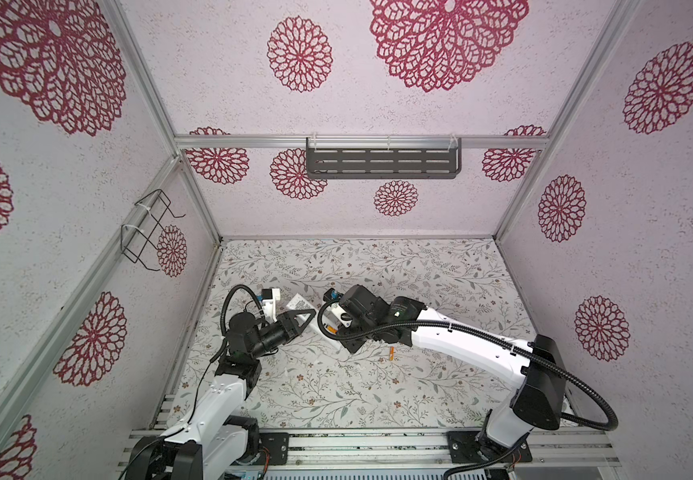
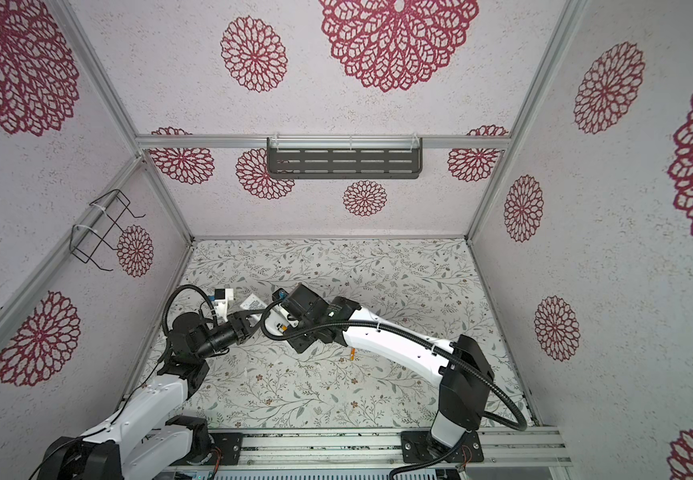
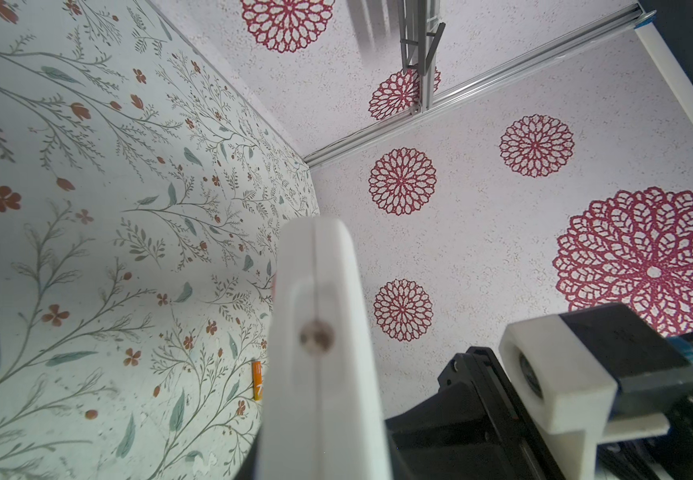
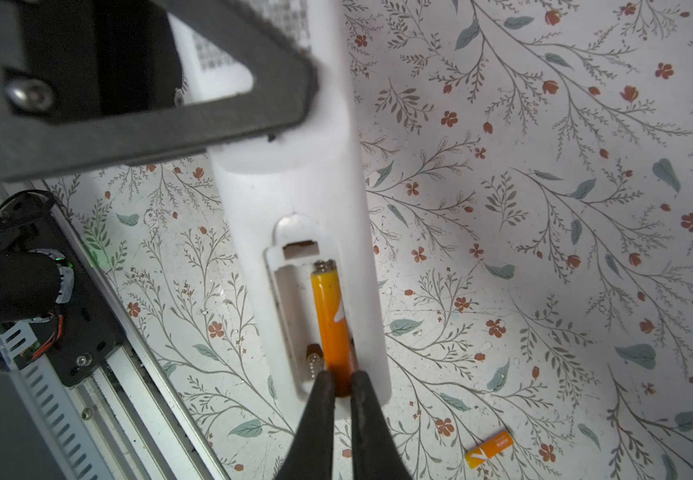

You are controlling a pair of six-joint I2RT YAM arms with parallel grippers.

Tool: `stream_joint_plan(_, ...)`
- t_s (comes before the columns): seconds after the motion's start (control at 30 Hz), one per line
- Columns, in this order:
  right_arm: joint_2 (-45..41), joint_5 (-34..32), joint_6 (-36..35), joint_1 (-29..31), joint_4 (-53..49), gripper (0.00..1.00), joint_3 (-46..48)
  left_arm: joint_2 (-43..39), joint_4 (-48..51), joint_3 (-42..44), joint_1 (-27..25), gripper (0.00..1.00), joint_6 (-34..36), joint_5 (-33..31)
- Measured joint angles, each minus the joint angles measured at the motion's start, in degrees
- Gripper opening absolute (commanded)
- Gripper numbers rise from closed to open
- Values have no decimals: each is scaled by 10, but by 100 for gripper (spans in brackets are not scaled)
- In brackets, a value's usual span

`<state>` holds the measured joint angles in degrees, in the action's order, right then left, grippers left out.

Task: Load the batteries into the remote control
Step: 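Push the seated battery down into the compartment with the right gripper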

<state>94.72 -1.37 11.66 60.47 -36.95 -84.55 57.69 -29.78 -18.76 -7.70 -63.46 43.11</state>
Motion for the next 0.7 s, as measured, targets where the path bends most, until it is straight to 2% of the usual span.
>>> stream_joint_plan(0.7, 25, -21, 0, 9, 19, 11, -6, 5, 1, 0, 6, 0, 0, -6)
